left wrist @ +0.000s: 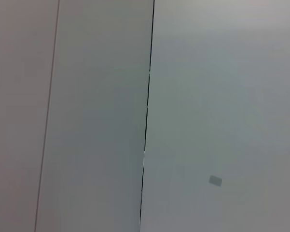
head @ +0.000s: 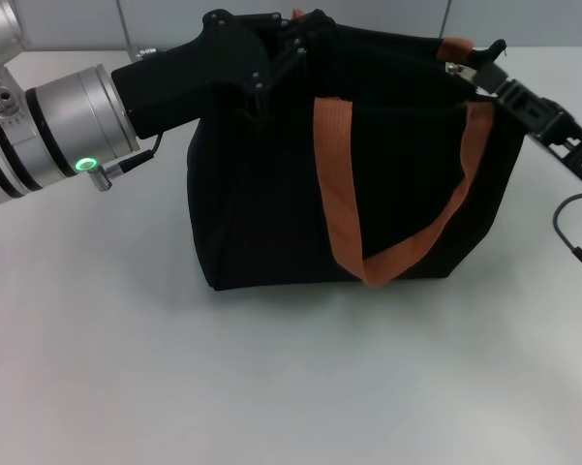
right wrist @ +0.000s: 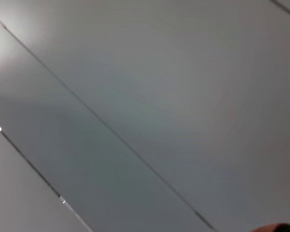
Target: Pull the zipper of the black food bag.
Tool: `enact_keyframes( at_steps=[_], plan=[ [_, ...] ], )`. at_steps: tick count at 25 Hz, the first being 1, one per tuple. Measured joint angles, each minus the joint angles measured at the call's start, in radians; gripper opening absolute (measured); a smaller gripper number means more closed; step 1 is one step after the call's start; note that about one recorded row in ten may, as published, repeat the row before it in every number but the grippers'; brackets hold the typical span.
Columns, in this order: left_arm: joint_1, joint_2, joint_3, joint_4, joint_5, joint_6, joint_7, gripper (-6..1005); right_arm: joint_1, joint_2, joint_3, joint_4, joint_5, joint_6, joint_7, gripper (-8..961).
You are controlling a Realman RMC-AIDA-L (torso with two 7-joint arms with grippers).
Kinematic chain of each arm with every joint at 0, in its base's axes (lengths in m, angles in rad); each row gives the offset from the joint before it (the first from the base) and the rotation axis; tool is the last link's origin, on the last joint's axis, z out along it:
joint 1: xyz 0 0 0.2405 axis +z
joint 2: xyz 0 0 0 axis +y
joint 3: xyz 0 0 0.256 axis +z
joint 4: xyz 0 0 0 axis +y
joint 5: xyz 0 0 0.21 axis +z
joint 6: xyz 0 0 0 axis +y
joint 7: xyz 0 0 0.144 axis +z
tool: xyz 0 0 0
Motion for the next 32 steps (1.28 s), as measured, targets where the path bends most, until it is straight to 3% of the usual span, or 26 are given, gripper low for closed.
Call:
enact_keyframes(
  at_steps=[11, 15, 22, 32],
  plan=[
    [0.0, 0.0, 0.001, 0.0, 0.0, -0.008, 0.0, 74, -0.056, -0.003, 0.051, -0.022, 0.0, -0.01, 0.0, -5],
    [0.0, 0.0, 0.003, 0.0, 0.0, -0.013, 0.0, 74, -0.076, 0.001, 0.093, -0.021, 0.0, -0.087, -0.03, -5],
    [0.004, 0.0, 0.006, -0.006, -0.001, -0.017, 0.001, 75, -0.094, 0.002, 0.171, 0.037, 0.0, -0.207, -0.23, 150],
    [0.017, 0.0, 0.003, -0.014, -0.022, -0.075, -0.004, 75, -0.084, 0.004, 0.164, 0.06, -0.008, -0.191, -0.25, 402]
  ],
)
